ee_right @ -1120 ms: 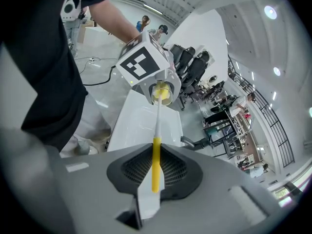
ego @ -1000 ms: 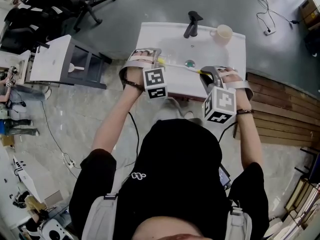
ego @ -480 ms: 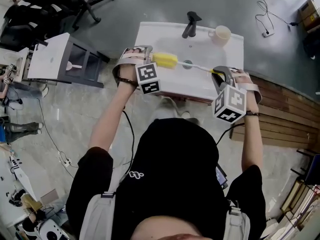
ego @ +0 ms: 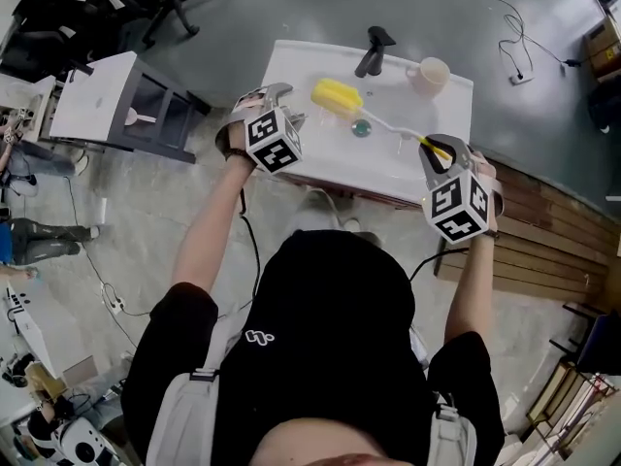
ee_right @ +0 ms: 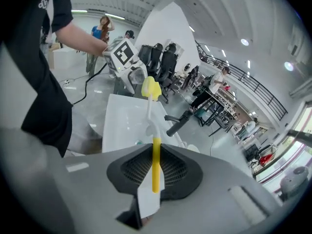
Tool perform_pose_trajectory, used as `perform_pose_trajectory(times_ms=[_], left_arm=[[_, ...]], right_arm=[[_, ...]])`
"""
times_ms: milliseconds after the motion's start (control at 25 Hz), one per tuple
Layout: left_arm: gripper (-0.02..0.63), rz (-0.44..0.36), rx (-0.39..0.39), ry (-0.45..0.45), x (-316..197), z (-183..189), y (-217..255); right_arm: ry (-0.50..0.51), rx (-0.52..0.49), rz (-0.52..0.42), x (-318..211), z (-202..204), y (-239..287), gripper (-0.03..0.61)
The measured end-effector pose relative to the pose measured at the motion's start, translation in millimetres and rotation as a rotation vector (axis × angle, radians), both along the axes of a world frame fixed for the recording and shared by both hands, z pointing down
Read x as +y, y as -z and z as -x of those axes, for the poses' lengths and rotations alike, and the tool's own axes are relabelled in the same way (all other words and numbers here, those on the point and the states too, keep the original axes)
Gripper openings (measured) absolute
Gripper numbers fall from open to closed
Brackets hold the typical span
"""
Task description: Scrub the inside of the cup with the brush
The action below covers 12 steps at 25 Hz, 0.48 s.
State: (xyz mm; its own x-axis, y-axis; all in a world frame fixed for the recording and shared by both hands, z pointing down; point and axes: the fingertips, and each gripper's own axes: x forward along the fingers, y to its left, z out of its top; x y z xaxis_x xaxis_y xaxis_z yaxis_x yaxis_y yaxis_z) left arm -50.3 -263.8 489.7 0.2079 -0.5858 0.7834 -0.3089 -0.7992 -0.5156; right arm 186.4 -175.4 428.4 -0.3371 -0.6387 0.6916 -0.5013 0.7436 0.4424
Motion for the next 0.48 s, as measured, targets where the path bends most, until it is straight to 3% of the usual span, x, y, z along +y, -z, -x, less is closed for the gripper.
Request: perform_pose_trajectory(times_ms=[480], left_arm=[[0.272,-0.017,0.390,0.111,0,-37,30]], right_arm=[[-0.168,-0.341,-0.078,-17,7,21,0.051]])
